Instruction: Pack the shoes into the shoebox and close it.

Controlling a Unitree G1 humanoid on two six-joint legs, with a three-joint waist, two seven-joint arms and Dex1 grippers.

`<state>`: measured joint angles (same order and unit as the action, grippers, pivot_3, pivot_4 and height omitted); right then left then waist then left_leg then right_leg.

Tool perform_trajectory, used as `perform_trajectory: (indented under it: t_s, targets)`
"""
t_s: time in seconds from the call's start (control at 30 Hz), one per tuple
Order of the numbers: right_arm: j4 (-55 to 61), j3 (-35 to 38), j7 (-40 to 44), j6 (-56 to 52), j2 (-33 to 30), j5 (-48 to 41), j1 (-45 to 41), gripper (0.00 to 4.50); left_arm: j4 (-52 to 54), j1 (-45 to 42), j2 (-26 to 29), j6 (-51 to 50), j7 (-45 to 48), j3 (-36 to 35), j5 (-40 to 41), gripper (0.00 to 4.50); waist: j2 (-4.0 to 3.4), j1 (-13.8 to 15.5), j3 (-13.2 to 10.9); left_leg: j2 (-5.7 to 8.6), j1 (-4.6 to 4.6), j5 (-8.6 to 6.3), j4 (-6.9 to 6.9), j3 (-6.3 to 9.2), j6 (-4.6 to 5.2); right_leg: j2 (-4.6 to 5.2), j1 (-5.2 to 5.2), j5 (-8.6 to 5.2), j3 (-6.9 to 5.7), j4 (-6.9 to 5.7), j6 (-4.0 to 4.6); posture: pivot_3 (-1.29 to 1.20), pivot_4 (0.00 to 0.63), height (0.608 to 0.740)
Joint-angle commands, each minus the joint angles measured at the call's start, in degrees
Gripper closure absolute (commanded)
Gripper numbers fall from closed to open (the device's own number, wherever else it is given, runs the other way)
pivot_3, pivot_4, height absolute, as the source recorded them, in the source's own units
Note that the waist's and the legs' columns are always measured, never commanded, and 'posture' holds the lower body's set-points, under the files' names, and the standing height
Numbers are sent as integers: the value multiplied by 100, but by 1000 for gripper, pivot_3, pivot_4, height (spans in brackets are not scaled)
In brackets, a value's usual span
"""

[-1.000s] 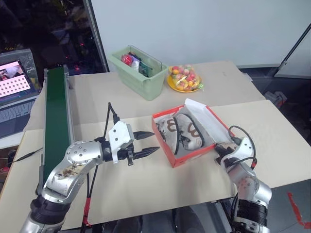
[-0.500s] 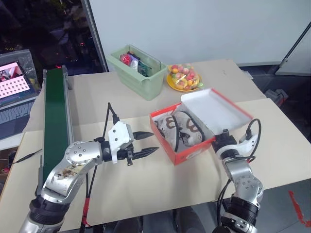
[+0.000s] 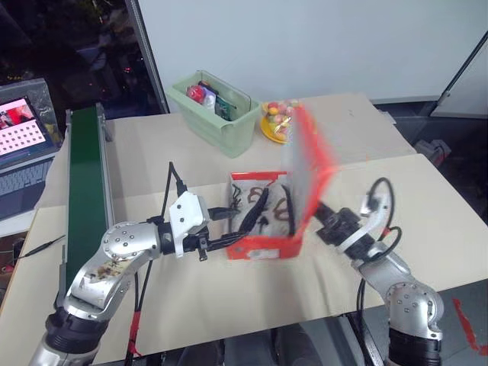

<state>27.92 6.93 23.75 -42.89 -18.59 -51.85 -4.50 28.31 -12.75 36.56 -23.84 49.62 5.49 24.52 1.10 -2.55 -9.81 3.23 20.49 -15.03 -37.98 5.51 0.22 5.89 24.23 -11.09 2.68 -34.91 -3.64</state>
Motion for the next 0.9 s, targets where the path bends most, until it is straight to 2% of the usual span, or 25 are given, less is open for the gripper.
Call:
perform_trajectory:
  t_s: [0.03,0.27,0.5,0.7,0.9]
  targets:
    - [386,-240,93,-16,-271,191,-213,4465,105,-40,33,99,0,-103,-8,2135,0,17,0,0,1,0,0,0,0,3,0,0,0,2,0,0,150,740]
    - [347,-364,-190,-118,-404,352,-733,4465,93,-85,52,67,-9,-128,0,2135,2,31,-1,2,5,0,0,4,-1,9,3,1,-4,3,1,0,150,740]
    - [269,-487,-196,-260,-511,425,-1014,4465,-11,-71,481,13,171,-629,130,2135,2,25,-1,4,12,-1,0,7,-2,8,7,12,-6,4,19,0,150,740]
    - [91,-917,-81,-459,-485,539,-1442,4465,92,713,920,97,499,-1114,240,2135,2,-2,-1,-2,12,-3,0,7,0,1,14,10,-7,2,27,0,150,740]
    - [-448,-1576,-87,-585,-174,953,-2075,4465,184,806,867,32,404,-1095,265,2135,5,47,-2,-5,13,-2,0,11,-1,2,10,17,-15,3,38,0,150,740]
